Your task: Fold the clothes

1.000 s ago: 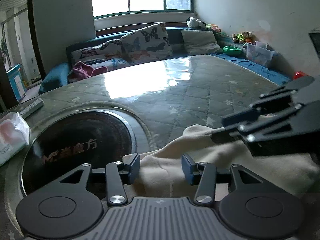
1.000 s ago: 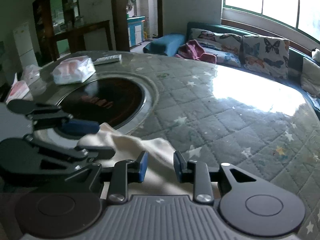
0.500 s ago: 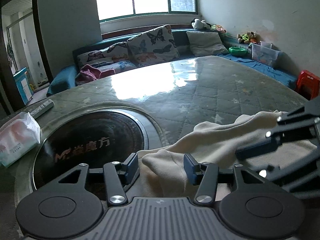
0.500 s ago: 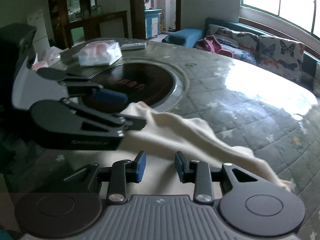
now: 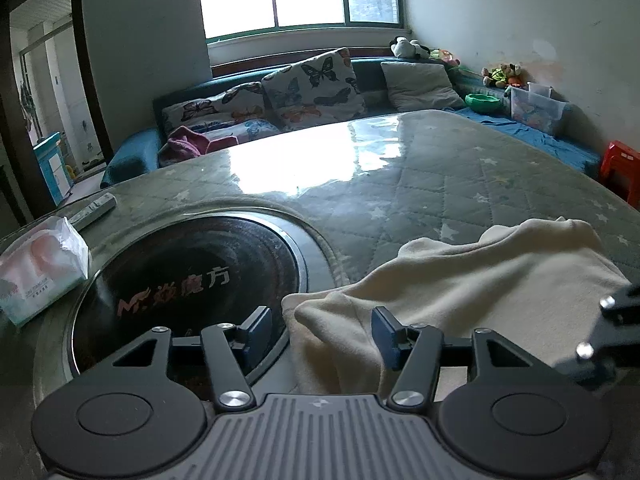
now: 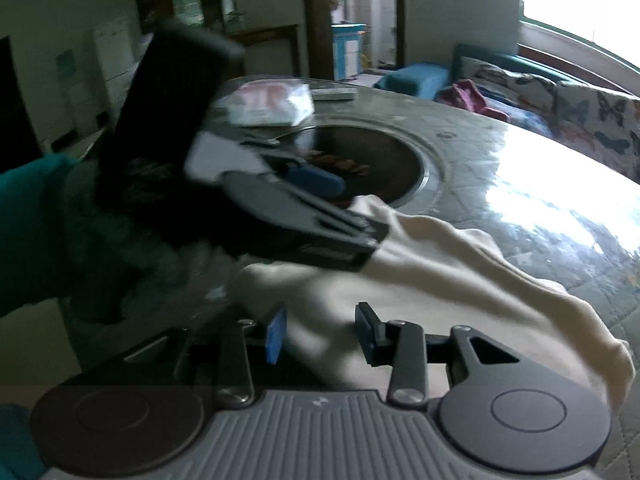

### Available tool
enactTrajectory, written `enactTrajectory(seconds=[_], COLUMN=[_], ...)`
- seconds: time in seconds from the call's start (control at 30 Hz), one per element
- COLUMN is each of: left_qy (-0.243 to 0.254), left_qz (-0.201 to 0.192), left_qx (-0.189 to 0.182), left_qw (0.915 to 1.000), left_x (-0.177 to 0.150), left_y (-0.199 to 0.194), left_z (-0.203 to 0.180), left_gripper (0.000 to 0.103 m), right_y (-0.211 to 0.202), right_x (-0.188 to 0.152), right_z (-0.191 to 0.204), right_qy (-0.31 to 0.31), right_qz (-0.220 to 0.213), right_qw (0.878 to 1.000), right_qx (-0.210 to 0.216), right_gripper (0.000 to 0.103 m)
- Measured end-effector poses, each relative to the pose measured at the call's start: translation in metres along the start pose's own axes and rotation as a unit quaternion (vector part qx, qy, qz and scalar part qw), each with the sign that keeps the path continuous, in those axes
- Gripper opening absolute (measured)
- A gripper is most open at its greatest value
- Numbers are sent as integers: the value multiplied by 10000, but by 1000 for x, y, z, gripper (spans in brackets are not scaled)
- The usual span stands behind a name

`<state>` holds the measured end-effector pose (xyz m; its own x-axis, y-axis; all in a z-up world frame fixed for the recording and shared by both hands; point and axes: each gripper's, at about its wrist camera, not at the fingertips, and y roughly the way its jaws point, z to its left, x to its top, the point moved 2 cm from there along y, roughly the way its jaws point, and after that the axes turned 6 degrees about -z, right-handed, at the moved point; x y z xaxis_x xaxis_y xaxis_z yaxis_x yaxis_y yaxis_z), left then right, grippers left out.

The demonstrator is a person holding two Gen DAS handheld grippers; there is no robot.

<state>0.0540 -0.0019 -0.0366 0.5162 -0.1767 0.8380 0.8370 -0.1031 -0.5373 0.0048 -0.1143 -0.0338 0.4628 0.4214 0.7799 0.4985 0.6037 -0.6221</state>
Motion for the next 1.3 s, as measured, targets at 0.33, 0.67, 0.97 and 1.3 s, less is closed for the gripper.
enactTrajectory(seconds=[0.33, 0.67, 0.97, 1.3], left_qy=[-76, -369, -775, -688], left_qz=[41, 183, 268, -60], left_qx=[119, 188, 98, 235], left_qw=[9999, 9990, 9966, 9973], left_x=[-4, -11, -18, -2], left_y=[-1, -6, -20, -40], left_z=[0, 0, -2, 1], left_gripper=[62, 62, 62, 62], right_y=[-32, -28, -37, -83], right_x=[-15, -39, -52, -42], right_z=[-14, -3, -12, -55], right_qy=[205, -492, -539, 486], right_qz=[-216, 123, 103, -528], right_qw=[9994, 9986, 9985, 9972], right_qx=[-186, -128, 3, -230], right_gripper=[40, 39, 39, 36])
